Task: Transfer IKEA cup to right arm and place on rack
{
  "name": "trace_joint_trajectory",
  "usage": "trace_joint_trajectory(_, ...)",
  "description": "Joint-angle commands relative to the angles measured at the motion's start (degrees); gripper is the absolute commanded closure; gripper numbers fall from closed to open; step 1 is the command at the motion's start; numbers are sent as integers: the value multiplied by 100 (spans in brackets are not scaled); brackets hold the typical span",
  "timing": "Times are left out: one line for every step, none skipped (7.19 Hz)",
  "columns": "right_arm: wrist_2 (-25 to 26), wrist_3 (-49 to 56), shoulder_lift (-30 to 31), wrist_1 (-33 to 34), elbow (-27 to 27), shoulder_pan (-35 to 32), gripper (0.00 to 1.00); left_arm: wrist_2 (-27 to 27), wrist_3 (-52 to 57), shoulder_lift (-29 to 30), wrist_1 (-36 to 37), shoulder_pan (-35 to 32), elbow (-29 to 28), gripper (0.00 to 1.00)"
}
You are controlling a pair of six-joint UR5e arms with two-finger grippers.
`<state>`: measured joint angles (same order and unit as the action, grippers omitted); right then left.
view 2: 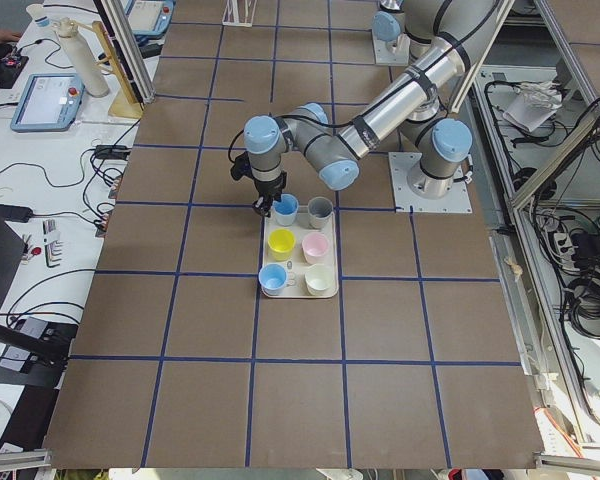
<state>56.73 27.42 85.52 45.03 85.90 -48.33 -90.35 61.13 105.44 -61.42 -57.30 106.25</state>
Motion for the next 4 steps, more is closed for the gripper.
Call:
trace_joint_trajectory(-661,79,9,-1299,5,-44,0,-9,4,126,-2,-1,1,36)
trace_joint_trajectory(-977,192,9,-1713,14,-175,0,-18,4,152,-2,8,-8,49)
trace_joint_trajectory(-1328,297,9,-2021,14,-498,0,-9,4,161,-2,-1,1,68)
trace_joint_trajectory(-1836,316,9,-2259,14,-937,0,-9,4,187,-37,-1,1,81)
